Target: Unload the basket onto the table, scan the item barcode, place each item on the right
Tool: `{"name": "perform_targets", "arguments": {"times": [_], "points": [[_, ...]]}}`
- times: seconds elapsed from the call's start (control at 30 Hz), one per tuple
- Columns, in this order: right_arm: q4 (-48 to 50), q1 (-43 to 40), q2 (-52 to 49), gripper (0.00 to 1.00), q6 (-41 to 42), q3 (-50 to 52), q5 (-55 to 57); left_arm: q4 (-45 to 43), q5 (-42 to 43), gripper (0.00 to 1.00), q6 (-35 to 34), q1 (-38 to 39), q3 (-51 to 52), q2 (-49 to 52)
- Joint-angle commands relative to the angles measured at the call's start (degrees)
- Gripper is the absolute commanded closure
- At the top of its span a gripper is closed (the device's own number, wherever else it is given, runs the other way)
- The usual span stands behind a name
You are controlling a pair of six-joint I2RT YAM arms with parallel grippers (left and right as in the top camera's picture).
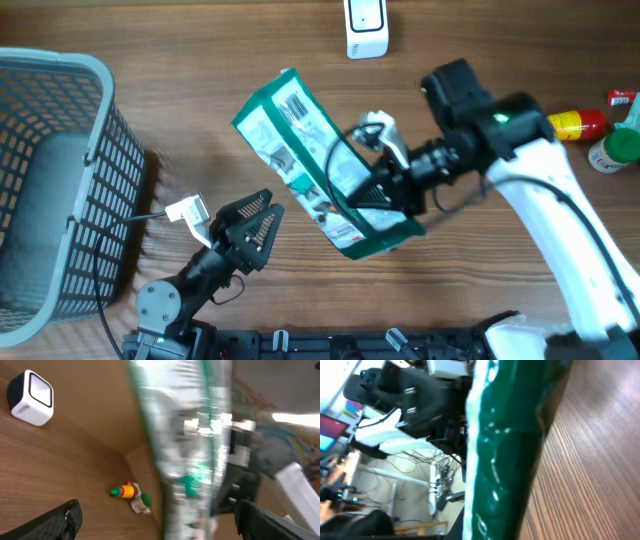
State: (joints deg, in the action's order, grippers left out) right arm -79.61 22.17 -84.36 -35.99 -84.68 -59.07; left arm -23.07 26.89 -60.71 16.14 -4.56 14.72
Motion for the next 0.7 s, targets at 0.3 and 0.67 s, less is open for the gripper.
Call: {"name": "perform_targets", "arguments": {"times": [0.3, 0.67], "points": [[-3.08, -0.17, 8.07, 0.95, -4.13, -0.04, 5.4, 5.46, -1.49, 0.0, 0.5, 0.37, 0.07, -0.31], [18.18, -0.17, 5.68, 0.95, 42.29, -0.04, 63.91, 21.49, -2.64, 0.0, 0.5, 0.37, 0.07, -0.31]]}}
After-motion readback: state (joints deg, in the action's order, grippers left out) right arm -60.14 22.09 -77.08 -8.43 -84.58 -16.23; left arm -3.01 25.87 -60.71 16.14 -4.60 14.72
